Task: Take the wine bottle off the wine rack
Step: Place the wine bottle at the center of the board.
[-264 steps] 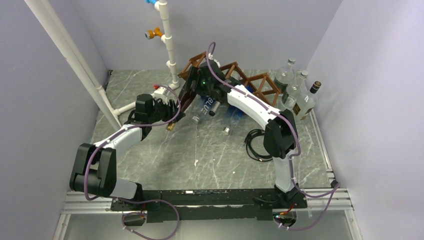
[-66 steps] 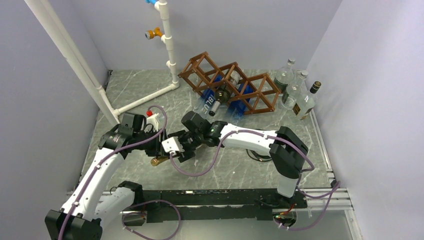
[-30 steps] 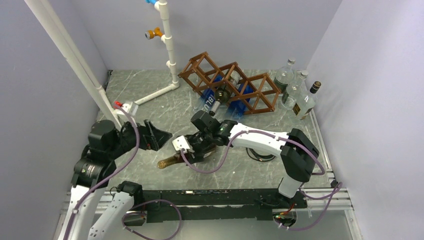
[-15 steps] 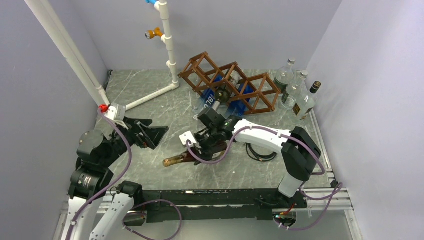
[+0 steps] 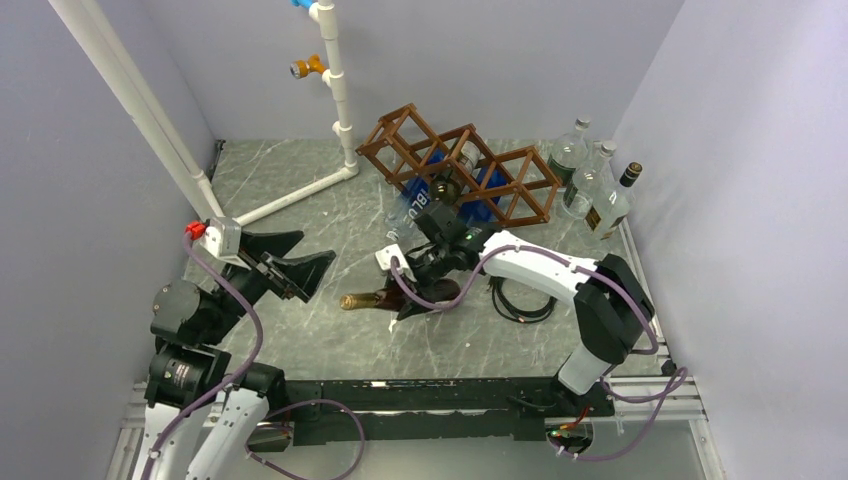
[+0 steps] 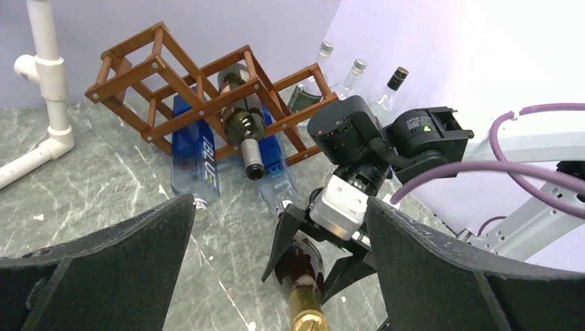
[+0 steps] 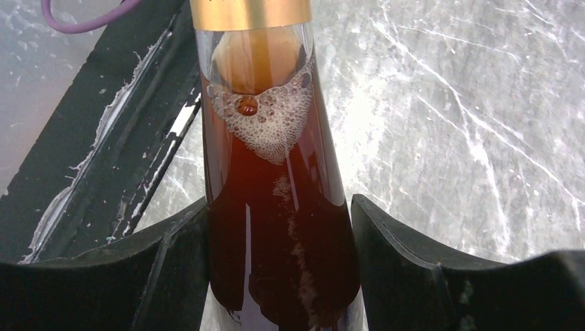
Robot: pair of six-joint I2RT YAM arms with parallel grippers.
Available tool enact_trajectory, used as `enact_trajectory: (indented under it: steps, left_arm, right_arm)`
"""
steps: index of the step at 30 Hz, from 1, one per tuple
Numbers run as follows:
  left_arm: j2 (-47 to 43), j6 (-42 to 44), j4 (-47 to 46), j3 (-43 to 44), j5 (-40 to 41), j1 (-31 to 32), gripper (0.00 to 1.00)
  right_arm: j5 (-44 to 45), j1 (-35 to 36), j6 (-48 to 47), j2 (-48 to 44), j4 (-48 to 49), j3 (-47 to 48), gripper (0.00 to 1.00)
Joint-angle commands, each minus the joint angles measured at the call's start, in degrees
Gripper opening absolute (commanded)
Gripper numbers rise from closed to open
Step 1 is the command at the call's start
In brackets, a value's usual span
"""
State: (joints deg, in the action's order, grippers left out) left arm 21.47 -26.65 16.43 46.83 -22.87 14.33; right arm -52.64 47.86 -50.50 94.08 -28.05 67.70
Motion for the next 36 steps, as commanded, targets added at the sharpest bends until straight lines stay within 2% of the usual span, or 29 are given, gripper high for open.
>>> enact_trajectory:
  steps: [1, 10, 17, 25, 36]
  left_arm:
    - [-2.08, 0.52, -7.03, -2.53, -2.7, 0.09, 0.99]
    - [-5.74, 3.66, -19.49, -10.97, -9.56, 0.09, 0.99]
    - [-7.47, 2.85, -30.09, -18.62, -14.63, 0.09, 0.99]
    - [-8.33, -1.38, -48.48, -29.59, -16.93, 0.09, 1.0]
    - [-2.56, -1.55, -54.69, -32.5, -16.27, 2.75, 1.0]
  right_arm:
    - [-10.17, -2.2, 3.1, -5.72, 4.37, 0.54, 0.0]
    - [-13.85, -5.38, 7.41, -6.59, 8.62, -1.31, 0.0]
    - [-15.65, -7.17, 9.89, -7.2, 11.23, -2.38, 0.0]
    - [-17.49, -8.77, 11.56, -7.51, 13.0, -3.07, 0.0]
    - [-20.47, -10.71, 10.17, -7.69, 12.66, -3.71, 0.0]
